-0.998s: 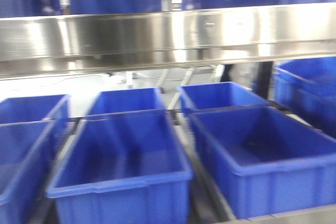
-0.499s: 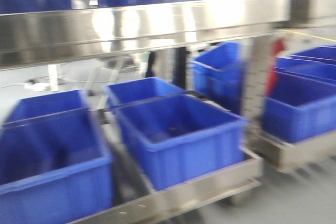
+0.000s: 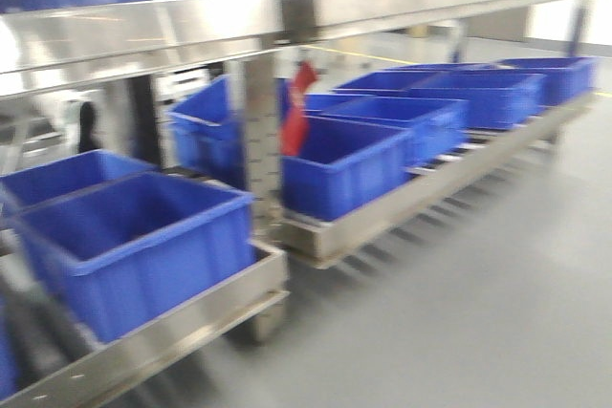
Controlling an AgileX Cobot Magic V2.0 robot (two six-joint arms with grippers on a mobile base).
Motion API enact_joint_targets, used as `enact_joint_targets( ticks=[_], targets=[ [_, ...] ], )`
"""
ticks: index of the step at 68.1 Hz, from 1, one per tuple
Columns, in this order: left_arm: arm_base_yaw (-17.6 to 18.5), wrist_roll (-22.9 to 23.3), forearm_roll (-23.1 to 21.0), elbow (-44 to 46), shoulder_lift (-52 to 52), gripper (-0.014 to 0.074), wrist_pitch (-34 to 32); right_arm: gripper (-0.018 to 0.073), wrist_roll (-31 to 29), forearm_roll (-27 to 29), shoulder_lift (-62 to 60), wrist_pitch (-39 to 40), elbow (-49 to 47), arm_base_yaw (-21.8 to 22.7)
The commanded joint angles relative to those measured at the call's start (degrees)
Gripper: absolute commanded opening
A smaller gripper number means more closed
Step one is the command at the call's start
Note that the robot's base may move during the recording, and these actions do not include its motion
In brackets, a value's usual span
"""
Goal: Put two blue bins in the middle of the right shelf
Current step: 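Back away from the shelf and drive off carrying the teal bin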
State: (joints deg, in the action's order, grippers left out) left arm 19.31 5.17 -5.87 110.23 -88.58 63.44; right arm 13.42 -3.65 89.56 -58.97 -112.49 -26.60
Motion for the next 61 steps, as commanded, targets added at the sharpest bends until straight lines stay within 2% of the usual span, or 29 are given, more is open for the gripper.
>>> enact_joint_targets(
  ticks=[1, 61],
  targets=[
    [0.4, -0.5, -4.2, 1.3, 1.3, -0.0111, -4.9, -0.0155, 0.6, 0.3, -0.7, 4.4, -0.9, 0.1],
    [0.4, -0.5, -4.2, 1.3, 1.3, -0.0111, -4.9, -0.0155, 0.6, 0.3, -0.7, 4.4, -0.9, 0.1]
  ],
)
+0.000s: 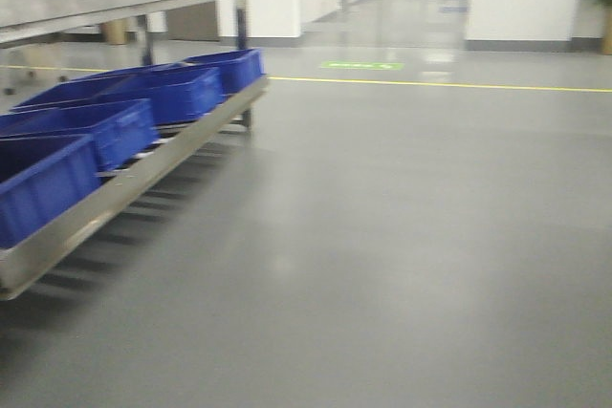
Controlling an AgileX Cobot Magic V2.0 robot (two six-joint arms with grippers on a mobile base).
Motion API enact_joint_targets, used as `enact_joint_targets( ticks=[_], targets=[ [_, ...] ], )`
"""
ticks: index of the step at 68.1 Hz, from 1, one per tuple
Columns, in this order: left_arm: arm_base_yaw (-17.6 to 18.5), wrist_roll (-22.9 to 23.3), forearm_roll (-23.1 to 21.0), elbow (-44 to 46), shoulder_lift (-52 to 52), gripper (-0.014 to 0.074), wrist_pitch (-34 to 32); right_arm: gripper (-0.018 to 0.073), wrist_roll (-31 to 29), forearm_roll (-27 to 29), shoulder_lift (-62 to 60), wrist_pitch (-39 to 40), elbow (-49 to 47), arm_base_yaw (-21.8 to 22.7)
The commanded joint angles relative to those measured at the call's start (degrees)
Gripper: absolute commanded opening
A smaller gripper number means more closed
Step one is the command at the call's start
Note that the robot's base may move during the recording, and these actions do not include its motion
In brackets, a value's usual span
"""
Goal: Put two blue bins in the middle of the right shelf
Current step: 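Back away from the shelf and drive off carrying the teal bin, then drive across the open floor holding the teal bin in both grippers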
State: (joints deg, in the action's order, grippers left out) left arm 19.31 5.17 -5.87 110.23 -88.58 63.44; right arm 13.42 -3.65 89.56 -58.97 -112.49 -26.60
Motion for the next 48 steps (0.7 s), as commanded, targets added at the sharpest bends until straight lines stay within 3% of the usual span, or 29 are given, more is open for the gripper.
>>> enact_joint_targets(
  ticks=[1, 48],
  targets=[
    [0.4, -0.5, -4.2, 1.3, 1.3, -0.0111, -4.9, -0.0155, 0.6, 0.3, -0.7, 4.4, -0.9, 0.1],
    [0.4, -0.5, -4.2, 1.3, 1.3, -0.0111, -4.9, -0.0155, 0.6, 0.3, -0.7, 4.4, -0.9, 0.1]
  ],
)
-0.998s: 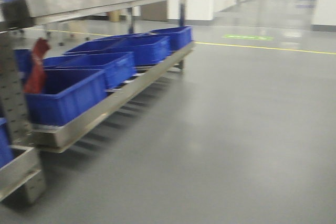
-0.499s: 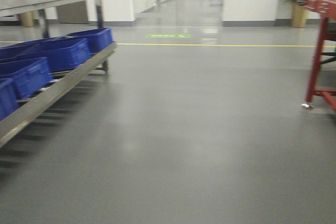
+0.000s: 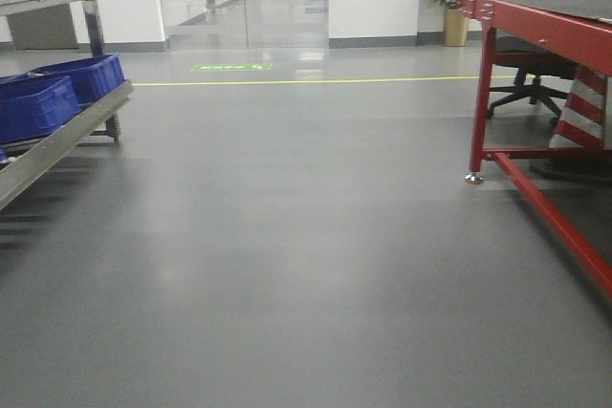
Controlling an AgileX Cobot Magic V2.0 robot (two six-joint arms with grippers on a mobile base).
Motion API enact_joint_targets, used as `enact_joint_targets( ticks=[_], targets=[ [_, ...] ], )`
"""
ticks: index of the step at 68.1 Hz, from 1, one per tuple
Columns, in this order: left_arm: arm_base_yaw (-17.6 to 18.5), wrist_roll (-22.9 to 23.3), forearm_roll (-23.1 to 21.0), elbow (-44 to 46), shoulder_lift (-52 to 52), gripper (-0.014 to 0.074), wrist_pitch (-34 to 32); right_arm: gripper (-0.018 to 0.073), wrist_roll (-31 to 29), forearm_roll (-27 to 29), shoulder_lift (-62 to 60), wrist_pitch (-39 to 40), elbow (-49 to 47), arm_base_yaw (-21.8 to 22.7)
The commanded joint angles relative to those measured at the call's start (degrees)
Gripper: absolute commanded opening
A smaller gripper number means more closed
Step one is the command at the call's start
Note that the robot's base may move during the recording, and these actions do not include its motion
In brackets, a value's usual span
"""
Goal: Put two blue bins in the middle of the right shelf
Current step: 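Drive across the open floor holding the teal bin in both grippers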
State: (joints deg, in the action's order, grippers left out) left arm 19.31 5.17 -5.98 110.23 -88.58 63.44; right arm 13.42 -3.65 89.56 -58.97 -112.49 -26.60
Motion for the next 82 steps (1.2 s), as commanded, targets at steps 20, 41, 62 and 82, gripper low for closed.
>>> enact_joint_targets(
  ticks=[20, 41, 62, 82],
  targets=[
    [0.4, -0.5, -4.1, 1.3, 1.3, -0.0111, -4.9, -0.0155, 0.6, 0.3, -0.7, 4.4, -0.9, 0.1],
    [0.4, -0.5, -4.1, 1.3, 1.3, -0.0111, -4.9, -0.0155, 0.6, 0.3, -0.7, 4.4, -0.9, 0.1],
    [0.4, -0.5, -4.1, 1.3, 1.3, -0.0111, -4.9, -0.0155, 0.6, 0.3, -0.7, 4.4, -0.9, 0.1],
    [0.4, -0.5, -4.1, 1.3, 1.3, -0.0111, -4.9, -0.0155, 0.6, 0.3, -0.7, 4.4, -0.9, 0.1]
  ],
)
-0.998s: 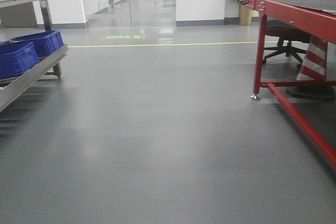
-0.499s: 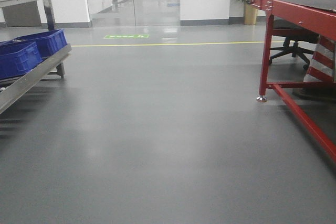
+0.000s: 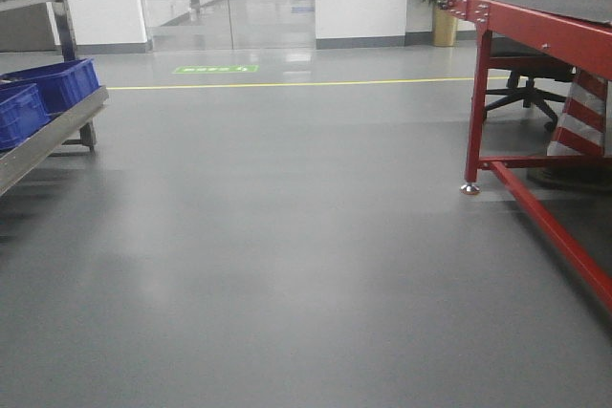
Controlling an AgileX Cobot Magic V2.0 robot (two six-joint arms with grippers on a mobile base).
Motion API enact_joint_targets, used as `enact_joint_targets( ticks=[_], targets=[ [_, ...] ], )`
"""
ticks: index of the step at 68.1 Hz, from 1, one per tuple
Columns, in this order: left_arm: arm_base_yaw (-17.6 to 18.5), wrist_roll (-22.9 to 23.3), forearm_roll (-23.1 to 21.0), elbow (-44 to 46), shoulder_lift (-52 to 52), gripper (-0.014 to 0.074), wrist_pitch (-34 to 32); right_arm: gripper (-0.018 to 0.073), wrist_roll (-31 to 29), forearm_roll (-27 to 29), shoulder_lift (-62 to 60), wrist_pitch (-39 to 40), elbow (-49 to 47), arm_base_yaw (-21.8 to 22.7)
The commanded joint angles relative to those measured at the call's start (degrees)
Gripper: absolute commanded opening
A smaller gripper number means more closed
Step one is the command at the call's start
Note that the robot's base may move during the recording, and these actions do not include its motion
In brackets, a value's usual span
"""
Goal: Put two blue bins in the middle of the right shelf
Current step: 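Drive across the open floor holding the teal bin in both grippers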
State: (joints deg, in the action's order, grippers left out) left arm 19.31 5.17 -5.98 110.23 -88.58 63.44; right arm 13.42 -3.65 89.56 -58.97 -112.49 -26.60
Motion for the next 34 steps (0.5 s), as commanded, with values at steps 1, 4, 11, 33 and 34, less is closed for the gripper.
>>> enact_joint_targets(
  ticks=[1, 4, 11, 33, 34],
  targets=[
    [0.4, -0.5, -4.1, 1.3, 1.3, -0.0111, -4.9, -0.0155, 0.6, 0.3, -0.7, 4.4, -0.9, 0.1],
    [0.4, -0.5, -4.1, 1.3, 1.3, -0.0111, -4.9, -0.0155, 0.6, 0.3, -0.7, 4.4, -0.9, 0.1],
    [0.4, -0.5, -4.1, 1.3, 1.3, -0.0111, -4.9, -0.0155, 0.6, 0.3, -0.7, 4.4, -0.9, 0.1],
    [0.4, -0.5, -4.1, 1.3, 1.3, -0.0111, -4.9, -0.0155, 0.6, 0.3, -0.7, 4.4, -0.9, 0.1],
    [0.4, -0.5, -4.1, 1.3, 1.3, -0.0111, -4.9, -0.0155, 0.6, 0.3, -0.7, 4.4, -0.9, 0.1]
  ],
)
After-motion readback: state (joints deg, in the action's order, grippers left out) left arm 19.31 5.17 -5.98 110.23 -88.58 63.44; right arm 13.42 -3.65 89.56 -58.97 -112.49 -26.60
